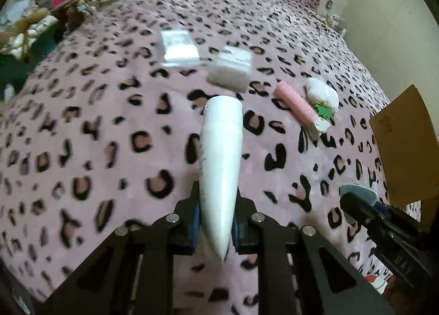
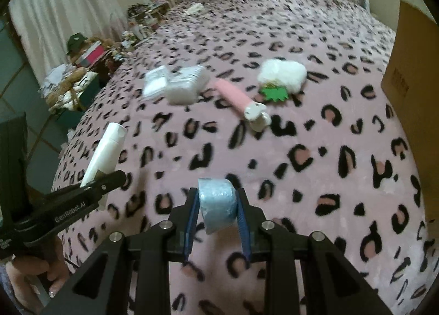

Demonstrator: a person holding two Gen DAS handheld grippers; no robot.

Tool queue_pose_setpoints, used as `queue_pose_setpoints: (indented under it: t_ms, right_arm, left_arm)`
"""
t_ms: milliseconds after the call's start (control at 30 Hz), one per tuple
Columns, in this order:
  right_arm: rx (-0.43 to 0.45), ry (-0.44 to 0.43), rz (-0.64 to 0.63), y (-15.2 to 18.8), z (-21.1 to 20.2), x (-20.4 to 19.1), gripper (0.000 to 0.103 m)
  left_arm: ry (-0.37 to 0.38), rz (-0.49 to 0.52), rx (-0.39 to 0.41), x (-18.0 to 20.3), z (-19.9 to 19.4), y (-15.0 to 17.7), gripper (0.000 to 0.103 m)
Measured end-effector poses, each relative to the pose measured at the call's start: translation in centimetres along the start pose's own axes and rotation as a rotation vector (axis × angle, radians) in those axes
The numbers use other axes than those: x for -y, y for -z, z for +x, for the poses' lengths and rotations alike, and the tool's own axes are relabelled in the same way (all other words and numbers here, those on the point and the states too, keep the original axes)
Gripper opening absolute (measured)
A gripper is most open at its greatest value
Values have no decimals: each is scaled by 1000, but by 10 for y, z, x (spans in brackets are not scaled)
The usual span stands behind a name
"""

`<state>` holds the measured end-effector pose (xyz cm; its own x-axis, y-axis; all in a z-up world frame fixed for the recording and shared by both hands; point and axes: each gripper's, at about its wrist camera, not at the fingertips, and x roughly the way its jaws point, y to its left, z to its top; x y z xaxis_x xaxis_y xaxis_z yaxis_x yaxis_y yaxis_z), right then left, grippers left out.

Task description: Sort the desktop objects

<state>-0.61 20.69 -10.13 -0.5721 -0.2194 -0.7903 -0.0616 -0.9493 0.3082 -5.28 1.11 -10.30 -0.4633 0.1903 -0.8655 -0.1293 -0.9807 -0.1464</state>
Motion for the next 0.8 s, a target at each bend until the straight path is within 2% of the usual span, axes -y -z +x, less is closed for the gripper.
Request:
queue_pose_setpoints:
  t_ms: [167, 367, 800]
  right_arm:
    - [34, -6, -44, 5, -29, -21, 27]
    - [83, 5, -69, 5, -62, -33, 27]
    - [159, 63, -64, 8, -123, -16, 27]
  left_arm:
    - [-47, 3, 37, -2, -42, 7, 18]
    - [-40, 17, 85, 6, -82, 12, 18]
    - [-11, 104, 133, 65, -123, 22, 18]
